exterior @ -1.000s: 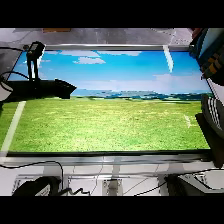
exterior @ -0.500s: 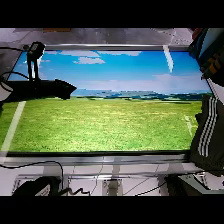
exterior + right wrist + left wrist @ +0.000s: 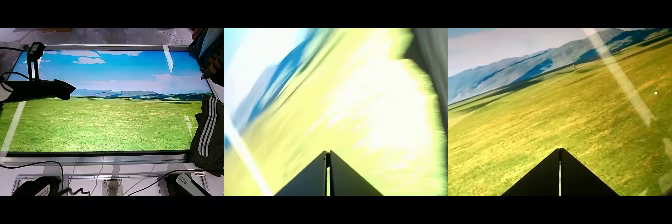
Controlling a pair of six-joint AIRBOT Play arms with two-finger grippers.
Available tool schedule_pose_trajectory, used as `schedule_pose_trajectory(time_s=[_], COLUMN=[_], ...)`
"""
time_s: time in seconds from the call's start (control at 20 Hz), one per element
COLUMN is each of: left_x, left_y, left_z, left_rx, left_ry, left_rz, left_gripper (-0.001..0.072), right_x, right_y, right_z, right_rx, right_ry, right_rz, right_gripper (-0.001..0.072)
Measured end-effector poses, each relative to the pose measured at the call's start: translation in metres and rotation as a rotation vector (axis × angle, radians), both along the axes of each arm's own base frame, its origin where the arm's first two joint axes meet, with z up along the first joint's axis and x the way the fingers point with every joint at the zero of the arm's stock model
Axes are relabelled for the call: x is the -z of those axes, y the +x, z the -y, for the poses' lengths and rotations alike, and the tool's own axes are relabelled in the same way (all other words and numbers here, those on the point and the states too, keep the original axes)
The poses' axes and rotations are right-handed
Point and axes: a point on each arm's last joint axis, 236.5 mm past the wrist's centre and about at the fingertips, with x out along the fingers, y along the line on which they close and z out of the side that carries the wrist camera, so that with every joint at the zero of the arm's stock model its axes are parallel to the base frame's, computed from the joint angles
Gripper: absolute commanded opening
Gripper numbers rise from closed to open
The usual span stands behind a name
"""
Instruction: Fold the clothes and pants, and hang the long-sleeved shirts on hangers.
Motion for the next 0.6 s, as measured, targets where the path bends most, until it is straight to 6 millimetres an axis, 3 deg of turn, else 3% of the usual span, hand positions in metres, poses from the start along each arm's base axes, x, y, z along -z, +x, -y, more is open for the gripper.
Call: schedule_pose_trajectory(time_s=[0.15,0.35,0.45,0.6], left_x=[0.012,0.018,0.017,0.015], left_y=[0.008,0.020,0.024,0.027], left_z=[-0.025,-0.057,-0.064,-0.069], left_rx=[-0.037,-0.088,-0.104,-0.116], left_ry=[0.136,0.284,0.316,0.339], left_rz=[0.023,0.071,0.092,0.107], left_gripper=[0.0010,0.0010,0.0010,0.0010], right_x=[0.004,0.013,0.015,0.020], right_y=[0.021,0.015,0.012,0.016], right_z=[-0.092,-0.200,-0.233,-0.249], right_rx=[-0.337,-0.713,-0.810,-0.798], right_ry=[-0.028,-0.082,-0.119,-0.175], right_rz=[-0.019,-0.059,-0.054,-0.070], right_gripper=[0.0026,0.0026,0.0026,0.0026])
